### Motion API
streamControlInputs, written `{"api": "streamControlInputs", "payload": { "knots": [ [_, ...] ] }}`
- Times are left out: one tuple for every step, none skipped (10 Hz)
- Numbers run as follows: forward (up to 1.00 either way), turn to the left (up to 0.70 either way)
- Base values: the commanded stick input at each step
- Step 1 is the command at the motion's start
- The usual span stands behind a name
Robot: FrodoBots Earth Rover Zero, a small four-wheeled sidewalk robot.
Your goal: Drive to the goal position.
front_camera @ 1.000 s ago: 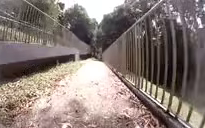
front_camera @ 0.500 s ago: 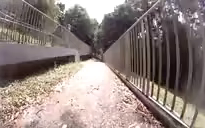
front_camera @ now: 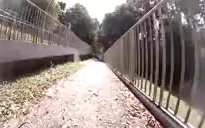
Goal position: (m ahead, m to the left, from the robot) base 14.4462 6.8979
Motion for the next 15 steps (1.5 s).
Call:
{"api": "streamControlInputs", "payload": {
  "knots": [
    [0.02, 0.00],
    [0.00, 0.00],
    [0.00, 0.00],
    [0.00, 0.00],
    [0.09, 0.00],
    [0.19, 0.00],
    [0.55, 0.00],
    [0.55, 0.00],
    [0.55, 0.00],
    [0.55, 0.00],
    [0.55, 0.00],
    [0.55, 0.00],
    [0.55, 0.00],
    [0.41, 0.00],
    [0.17, 0.00]
  ]
}}
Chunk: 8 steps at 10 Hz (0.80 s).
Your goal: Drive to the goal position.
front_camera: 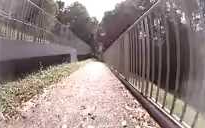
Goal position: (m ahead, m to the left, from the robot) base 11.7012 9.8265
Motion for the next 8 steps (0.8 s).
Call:
{"api": "streamControlInputs", "payload": {
  "knots": [
    [0.00, 0.00],
    [0.00, 0.00],
    [0.23, 0.00],
    [0.28, 0.00],
    [0.08, 0.00],
    [0.00, 0.00],
    [0.00, 0.00],
    [0.00, 0.00]
  ]
}}
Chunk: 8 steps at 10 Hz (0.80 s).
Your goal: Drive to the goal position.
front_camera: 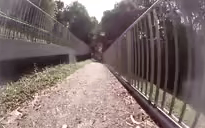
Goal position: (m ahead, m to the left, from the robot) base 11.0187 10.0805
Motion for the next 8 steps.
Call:
{"api": "streamControlInputs", "payload": {
  "knots": [
    [0.00, 0.00],
    [0.00, 0.00],
    [0.00, 0.00],
    [0.00, 0.00],
    [0.00, 0.00],
    [0.03, 0.00],
    [0.44, 0.00],
    [0.47, 0.00]
  ]
}}
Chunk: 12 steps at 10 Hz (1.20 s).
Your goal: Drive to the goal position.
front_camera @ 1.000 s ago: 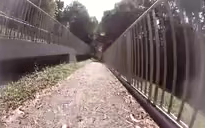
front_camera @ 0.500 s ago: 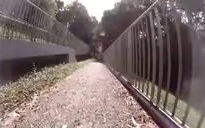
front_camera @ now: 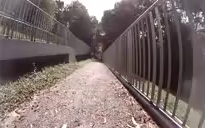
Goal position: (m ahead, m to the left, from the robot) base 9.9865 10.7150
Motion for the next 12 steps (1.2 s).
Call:
{"api": "streamControlInputs", "payload": {
  "knots": [
    [0.47, 0.00],
    [0.56, 0.14],
    [0.64, 0.28],
    [0.65, 0.32],
    [0.65, 0.00],
    [0.65, 0.00],
    [0.65, 0.18],
    [0.65, 0.28],
    [0.65, 0.22],
    [0.65, 0.08],
    [0.65, 0.00],
    [0.65, 0.00]
  ]
}}
